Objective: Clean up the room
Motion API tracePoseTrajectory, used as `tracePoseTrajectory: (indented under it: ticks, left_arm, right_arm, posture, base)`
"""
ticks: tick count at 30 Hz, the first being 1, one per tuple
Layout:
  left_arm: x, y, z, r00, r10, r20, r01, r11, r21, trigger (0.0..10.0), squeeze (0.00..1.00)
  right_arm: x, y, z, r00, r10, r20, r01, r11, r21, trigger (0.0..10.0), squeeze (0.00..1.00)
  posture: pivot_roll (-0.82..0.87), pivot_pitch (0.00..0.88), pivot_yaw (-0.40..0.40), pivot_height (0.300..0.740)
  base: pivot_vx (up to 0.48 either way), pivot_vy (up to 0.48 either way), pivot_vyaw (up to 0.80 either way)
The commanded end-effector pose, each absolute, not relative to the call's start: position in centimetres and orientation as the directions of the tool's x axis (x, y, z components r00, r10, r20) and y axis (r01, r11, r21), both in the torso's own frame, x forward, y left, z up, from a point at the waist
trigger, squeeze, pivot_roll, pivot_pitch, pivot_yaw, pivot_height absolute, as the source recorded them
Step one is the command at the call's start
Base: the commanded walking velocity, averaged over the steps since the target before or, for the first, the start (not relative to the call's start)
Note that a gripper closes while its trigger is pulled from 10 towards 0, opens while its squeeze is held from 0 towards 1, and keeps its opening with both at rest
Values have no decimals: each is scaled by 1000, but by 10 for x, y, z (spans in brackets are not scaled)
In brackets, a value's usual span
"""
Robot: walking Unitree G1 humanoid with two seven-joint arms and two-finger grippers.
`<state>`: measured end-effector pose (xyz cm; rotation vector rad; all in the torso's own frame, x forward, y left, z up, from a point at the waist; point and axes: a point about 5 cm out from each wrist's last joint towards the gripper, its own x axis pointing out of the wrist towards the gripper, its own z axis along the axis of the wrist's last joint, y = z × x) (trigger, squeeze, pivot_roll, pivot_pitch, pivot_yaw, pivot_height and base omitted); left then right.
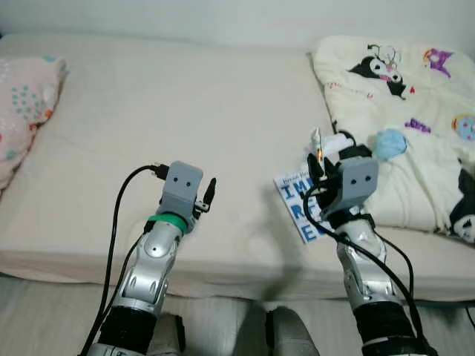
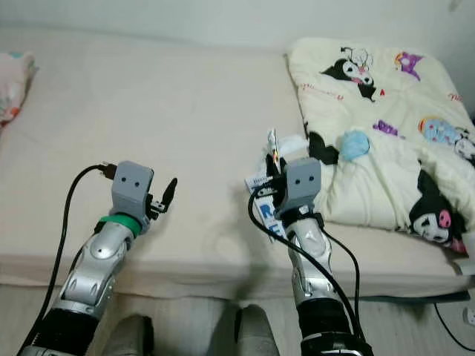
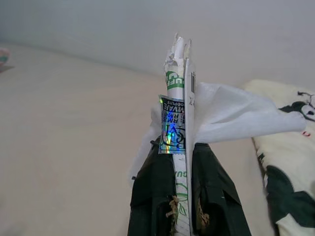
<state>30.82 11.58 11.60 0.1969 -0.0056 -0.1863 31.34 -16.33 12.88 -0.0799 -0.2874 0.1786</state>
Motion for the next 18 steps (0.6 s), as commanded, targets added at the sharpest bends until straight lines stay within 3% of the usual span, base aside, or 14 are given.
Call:
tracePoseTrajectory:
  ticks: [1,18]
  left_arm:
    - [307,113,113,981,-195,-21,196,964,181,10000,0]
    - [305,115,107,980,-191,-52,196,973,122,10000,0]
  right_arm:
    - [310,-168,122,954,172,245,-150,983,-105,10000,0]
    - [309,-161,114,960,170,222,-153,984,-92,10000,0]
  posture:
    - [8,0,-17,679]
    - [12,0,-2,736]
  base:
    - [0,0,0]
    - [0,0,0]
